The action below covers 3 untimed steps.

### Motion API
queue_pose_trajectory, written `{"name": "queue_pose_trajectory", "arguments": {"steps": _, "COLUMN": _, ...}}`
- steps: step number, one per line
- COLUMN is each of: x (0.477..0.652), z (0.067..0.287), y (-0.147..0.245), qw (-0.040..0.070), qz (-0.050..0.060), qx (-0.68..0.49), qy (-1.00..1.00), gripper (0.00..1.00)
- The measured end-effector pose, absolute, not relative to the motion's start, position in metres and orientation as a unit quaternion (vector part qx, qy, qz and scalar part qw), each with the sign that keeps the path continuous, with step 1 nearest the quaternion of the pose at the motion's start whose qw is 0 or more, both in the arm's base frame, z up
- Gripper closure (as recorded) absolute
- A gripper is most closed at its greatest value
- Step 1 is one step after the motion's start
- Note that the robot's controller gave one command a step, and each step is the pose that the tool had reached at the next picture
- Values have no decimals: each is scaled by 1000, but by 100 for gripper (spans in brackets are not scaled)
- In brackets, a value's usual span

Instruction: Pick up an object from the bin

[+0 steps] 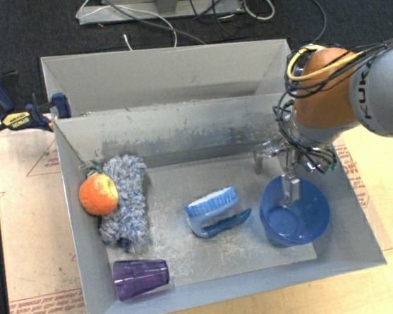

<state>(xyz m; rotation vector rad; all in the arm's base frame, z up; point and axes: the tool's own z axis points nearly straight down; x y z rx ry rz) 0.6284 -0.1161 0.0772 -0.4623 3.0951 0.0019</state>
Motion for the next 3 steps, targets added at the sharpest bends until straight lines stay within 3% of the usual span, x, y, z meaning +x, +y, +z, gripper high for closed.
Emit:
{"name": "queue_pose_trajectory", "arguments": {"steps": 1, "x": 627, "z": 78, "y": -91, "qw": 15, "qz": -2, "qx": -571, "qy": 821, "gripper": 100}}
{"name": "queue_pose_trajectory", "arguments": {"steps": 3, "x": 624, "z": 89, "y": -84, "qw": 14, "qz": 3, "qx": -606, "qy": 795, "gripper": 100}}
